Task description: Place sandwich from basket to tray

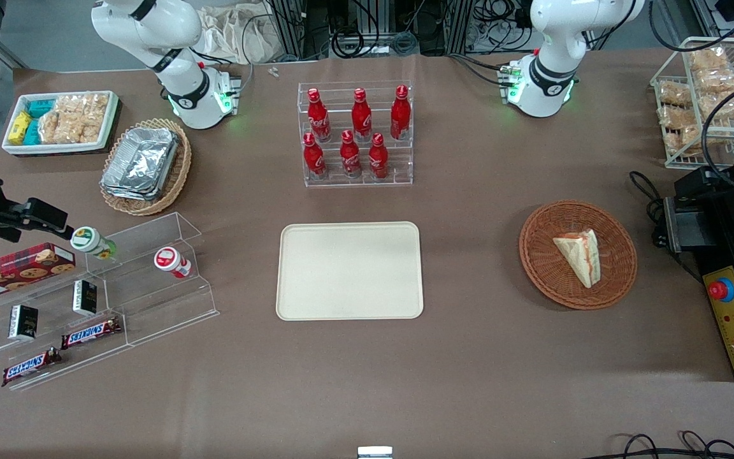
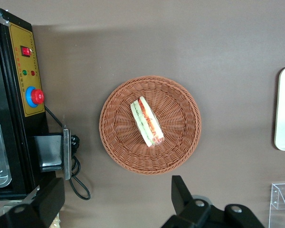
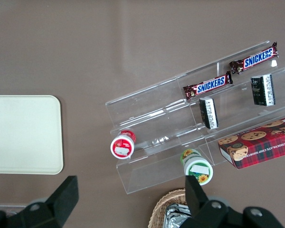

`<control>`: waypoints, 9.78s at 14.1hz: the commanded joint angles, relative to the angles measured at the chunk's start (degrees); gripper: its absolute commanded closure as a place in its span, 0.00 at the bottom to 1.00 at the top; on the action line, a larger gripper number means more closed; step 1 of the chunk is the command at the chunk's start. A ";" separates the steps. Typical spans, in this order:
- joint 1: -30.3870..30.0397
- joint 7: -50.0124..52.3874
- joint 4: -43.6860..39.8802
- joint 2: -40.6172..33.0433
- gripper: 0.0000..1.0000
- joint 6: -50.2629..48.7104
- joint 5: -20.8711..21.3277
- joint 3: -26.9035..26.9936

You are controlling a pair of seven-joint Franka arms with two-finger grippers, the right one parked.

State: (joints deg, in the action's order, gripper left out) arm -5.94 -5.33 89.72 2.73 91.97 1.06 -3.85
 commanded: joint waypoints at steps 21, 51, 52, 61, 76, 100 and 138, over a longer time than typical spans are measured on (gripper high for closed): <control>-0.82 38.81 35.16 -3.44 0.01 31.32 -5.02 -2.04; -3.02 44.62 40.89 10.10 1.00 52.17 0.17 -3.89; -3.02 44.71 40.71 9.84 1.00 52.08 0.17 -3.89; -3.02 45.67 35.97 8.34 1.00 43.47 0.08 -3.98; -2.23 53.82 3.37 7.37 1.00 6.63 -1.59 -20.99; 13.50 51.91 8.98 28.37 1.00 37.92 8.51 -30.69; 3.84 0.65 5.20 -0.01 0.00 3.40 -5.02 -0.49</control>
State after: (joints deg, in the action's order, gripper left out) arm -3.25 5.03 92.98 4.68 97.01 -2.86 -8.93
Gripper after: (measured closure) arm 0.004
